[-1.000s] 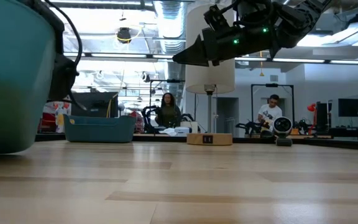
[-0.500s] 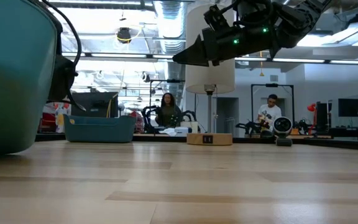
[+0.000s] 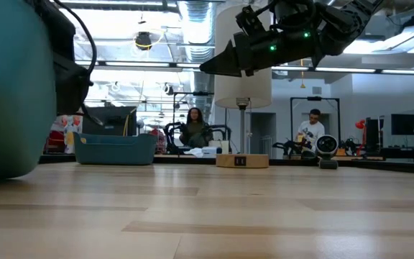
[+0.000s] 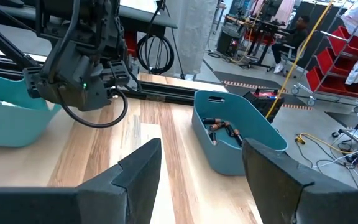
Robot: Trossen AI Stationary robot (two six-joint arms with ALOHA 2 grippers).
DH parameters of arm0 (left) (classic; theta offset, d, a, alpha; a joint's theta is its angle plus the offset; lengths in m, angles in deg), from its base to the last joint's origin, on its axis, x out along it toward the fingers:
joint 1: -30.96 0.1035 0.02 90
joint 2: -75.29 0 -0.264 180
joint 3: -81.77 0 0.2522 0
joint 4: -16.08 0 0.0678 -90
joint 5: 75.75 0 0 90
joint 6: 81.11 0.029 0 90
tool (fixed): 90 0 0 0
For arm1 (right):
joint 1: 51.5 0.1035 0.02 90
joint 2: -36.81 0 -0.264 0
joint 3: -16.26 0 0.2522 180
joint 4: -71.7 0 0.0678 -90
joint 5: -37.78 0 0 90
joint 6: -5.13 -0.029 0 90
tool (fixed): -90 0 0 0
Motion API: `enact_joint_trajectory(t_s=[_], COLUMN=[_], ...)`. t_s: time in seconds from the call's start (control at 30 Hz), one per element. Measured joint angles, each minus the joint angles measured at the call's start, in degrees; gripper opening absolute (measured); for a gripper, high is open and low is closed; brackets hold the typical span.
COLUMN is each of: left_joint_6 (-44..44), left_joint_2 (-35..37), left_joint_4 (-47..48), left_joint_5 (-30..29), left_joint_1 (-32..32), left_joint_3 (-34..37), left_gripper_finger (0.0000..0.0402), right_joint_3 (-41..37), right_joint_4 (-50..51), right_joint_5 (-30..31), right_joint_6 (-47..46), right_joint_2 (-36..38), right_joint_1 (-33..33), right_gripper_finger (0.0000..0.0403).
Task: Sort batteries
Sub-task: Put the silver battery into the green bin
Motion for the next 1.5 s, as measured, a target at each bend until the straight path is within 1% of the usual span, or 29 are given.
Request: enact_joint_trajectory(t_s=[0.37, 0.53, 0.8, 0.93, 1.13, 1.37, 1.5], left_joint_6=[-0.9, -1.1, -1.3, -1.7, -3.8, -5.2, -1.3], left_joint_2=[0.0, 0.1, 0.1, 0.1, 0.2, 2.4, 4.2], left_joint_4=[2.6, 6.1, 8.5, 12.6, 18.0, 15.2, 9.8], left_joint_5=[0.0, -2.3, -5.2, -9.8, -19.9, -31.3, -33.5], left_joint_1=[0.0, 0.0, 0.0, 0.0, 0.0, -0.5, -2.8], left_joint_3=[-3.7, -6.6, -11.3, -14.6, -20.8, -28.9, -32.9], left_gripper_finger=[0.0039, 0.0039, 0.0039, 0.0039, 0.0039, 0.0039, 0.0039], right_joint_3=[0.0, 0.0, 0.0, 0.0, 0.0, 0.0, 0.0], right_joint_4=[0.0, 0.0, 0.0, 0.0, 0.0, 0.0, 0.0], right_joint_5=[0.0, 0.0, 0.0, 0.0, 0.0, 0.0, 0.0], right_joint_6=[0.0, 0.0, 0.0, 0.0, 0.0, 0.0, 0.0], right_joint_2=[0.0, 0.0, 0.0, 0.0, 0.0, 0.0, 0.0], right_joint_1=[0.0, 0.0, 0.0, 0.0, 0.0, 0.0, 0.0], right_gripper_finger=[0.0239, 0.0239, 0.0239, 0.0239, 0.0239, 0.0239, 0.0239])
